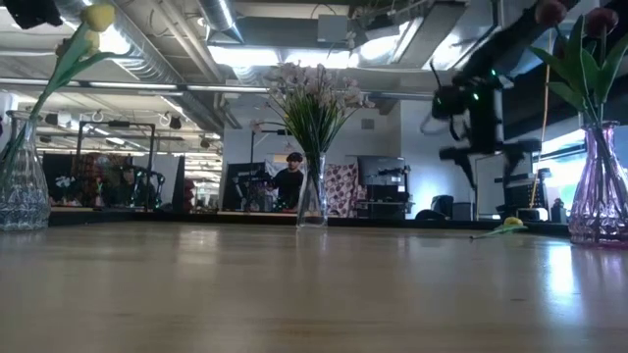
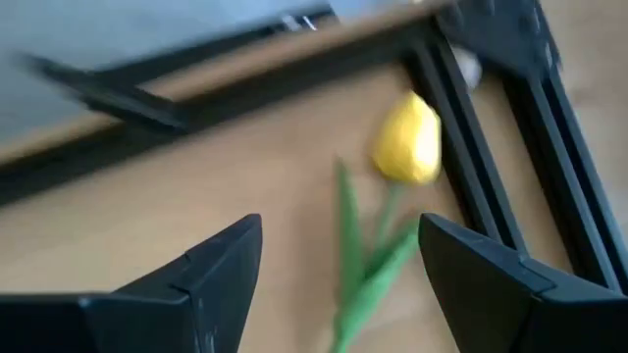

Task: Sort flowers into vase by color
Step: Put the yellow flower into the bottom transparent vase

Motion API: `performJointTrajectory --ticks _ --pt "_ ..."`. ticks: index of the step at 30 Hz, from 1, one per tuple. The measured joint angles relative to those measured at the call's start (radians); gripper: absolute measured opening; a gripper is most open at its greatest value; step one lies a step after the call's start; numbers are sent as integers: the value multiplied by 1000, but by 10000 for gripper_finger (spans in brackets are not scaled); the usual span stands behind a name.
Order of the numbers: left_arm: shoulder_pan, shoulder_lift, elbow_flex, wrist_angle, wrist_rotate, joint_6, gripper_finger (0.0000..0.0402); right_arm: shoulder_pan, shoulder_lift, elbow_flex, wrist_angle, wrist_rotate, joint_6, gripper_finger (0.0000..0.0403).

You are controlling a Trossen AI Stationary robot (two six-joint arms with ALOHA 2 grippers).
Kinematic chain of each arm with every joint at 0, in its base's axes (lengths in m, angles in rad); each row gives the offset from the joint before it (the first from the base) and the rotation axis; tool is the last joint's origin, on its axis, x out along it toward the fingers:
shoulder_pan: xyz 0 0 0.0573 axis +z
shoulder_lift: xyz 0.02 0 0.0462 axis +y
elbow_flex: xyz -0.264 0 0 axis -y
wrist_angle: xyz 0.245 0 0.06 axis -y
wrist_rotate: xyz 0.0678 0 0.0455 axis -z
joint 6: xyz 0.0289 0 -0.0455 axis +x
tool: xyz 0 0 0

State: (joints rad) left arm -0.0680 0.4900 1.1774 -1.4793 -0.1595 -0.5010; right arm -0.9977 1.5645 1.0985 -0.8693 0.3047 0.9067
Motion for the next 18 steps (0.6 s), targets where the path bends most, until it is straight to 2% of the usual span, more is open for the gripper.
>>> performJointTrajectory --ticks 10,15,18 --pt "0 -1 -48 75 23 52 134 -4 38 -122 67 -26 139 275" --pt "0 -30 -24 140 25 102 134 44 66 -207 106 37 284 268" --pt "0 -65 -20 199 27 126 134 67 63 -224 186 102 347 239"
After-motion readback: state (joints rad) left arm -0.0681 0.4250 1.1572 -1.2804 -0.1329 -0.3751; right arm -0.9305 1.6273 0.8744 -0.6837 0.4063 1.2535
